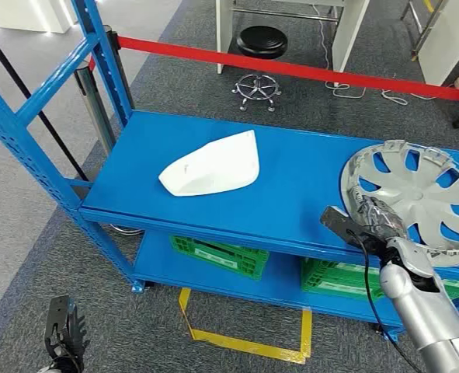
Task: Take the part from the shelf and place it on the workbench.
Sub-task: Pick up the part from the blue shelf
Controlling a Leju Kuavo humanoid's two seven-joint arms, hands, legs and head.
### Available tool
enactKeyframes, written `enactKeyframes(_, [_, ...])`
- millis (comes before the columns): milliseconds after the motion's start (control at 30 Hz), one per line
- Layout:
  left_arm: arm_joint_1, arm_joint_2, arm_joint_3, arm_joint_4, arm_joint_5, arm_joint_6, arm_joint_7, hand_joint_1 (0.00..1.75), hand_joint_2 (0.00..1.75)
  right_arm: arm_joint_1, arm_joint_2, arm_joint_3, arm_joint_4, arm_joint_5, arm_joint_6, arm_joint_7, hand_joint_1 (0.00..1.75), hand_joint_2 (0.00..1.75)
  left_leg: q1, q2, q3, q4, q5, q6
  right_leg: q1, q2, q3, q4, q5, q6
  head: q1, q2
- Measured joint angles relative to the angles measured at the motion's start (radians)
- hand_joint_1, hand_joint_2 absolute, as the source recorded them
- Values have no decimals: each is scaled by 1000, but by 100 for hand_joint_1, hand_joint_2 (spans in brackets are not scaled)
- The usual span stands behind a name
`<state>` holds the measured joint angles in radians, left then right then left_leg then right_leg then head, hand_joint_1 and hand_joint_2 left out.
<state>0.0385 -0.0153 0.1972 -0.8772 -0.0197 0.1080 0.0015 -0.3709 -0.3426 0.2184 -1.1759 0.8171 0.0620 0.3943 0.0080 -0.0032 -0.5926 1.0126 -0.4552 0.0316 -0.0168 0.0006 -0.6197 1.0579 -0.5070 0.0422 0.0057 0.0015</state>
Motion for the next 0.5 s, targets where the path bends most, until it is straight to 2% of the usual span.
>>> enactKeyframes(33, [0,0,0,0,-1,0,0,0,0,0,0,0,1,0,0,0,0,175,0,0,0,0,0,2,0,0,-16,37,-19,1,0,0])
enactKeyframes(67, [-1,0,1,1,-2,0,-1,0,0,1,0,0,2,0,0,0,18,175,-1,0,-1,0,0,3,0,0,-34,75,-36,1,0,0])
enactKeyframes(133, [-1,-1,4,4,-6,0,-3,0,0,7,0,-1,5,-2,0,0,106,175,-3,0,-1,1,-1,6,0,0,-94,203,-87,4,1,0])
enactKeyframes(167, [-1,-1,5,6,-8,0,-5,0,0,10,0,-1,8,-4,1,0,149,175,-4,0,-1,1,-1,7,0,0,-110,234,-89,5,0,0])
enactKeyframes(200, [-1,-1,7,8,-11,0,-6,0,0,11,0,-1,9,-8,2,-1,175,175,-4,0,0,1,-2,7,0,0,-107,224,-72,5,1,0])
enactKeyframes(233, [-1,-2,8,10,-12,0,-7,0,0,10,0,-2,11,-12,5,-4,175,175,-4,0,2,2,-2,6,0,0,-85,178,-40,4,0,0])
enactKeyframes(267, [-2,-3,8,12,-13,0,-7,0,0,7,0,-3,11,-18,7,-9,175,175,-5,0,3,2,-4,5,0,-1,-50,107,-5,1,1,0])
enactKeyframes(300, [-3,-4,8,13,-14,0,-8,0,0,2,0,-4,12,-25,10,-14,175,175,-7,0,4,5,-6,2,1,-2,-13,38,20,-2,1,0])
enactKeyframes(333, [-4,-5,8,14,-15,0,-9,0,0,-2,0,-4,13,-30,13,-19,175,175,-8,0,3,7,-8,-2,2,-2,13,-10,33,-5,0,0])
enactKeyframes(367, [-5,-6,8,15,-16,0,-9,0,0,-6,0,-4,13,-35,15,-23,175,175,-10,0,1,9,-8,-7,3,-2,28,-37,35,-8,-1,0])
enactKeyframes(433, [-7,-6,9,18,-18,0,-9,0,0,-12,0,-4,14,-40,17,-28,175,175,-9,0,0,8,-6,-16,5,0,32,-43,32,-15,-3,0])
enactKeyframes(500, [-9,-7,9,20,-19,0,-9,0,0,-18,1,-3,14,-42,18,-30,175,175,-7,0,-3,23,-20,-27,2,-1,37,-49,36,-27,-5,0])
